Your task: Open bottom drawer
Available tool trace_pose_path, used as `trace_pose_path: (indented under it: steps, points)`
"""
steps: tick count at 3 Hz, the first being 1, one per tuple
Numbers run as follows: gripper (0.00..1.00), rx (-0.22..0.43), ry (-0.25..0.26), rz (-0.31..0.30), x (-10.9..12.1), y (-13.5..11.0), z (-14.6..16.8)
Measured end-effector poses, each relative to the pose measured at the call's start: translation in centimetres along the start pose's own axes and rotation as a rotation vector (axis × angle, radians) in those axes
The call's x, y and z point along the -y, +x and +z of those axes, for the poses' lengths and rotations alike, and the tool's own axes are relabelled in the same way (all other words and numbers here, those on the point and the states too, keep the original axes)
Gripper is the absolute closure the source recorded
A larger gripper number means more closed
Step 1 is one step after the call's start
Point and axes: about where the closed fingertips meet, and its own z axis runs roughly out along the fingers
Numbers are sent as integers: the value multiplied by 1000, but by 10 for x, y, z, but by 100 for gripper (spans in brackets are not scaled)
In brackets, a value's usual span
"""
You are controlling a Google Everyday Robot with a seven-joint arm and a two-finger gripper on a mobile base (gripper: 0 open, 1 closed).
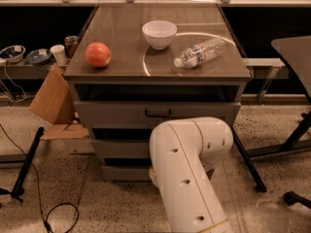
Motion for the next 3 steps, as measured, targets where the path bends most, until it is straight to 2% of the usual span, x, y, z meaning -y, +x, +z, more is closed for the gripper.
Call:
trace_pose_path:
  steps: [2,3]
  points:
    - [100,70,62,49,17,-10,23]
    - [100,84,70,58,20,-12,33]
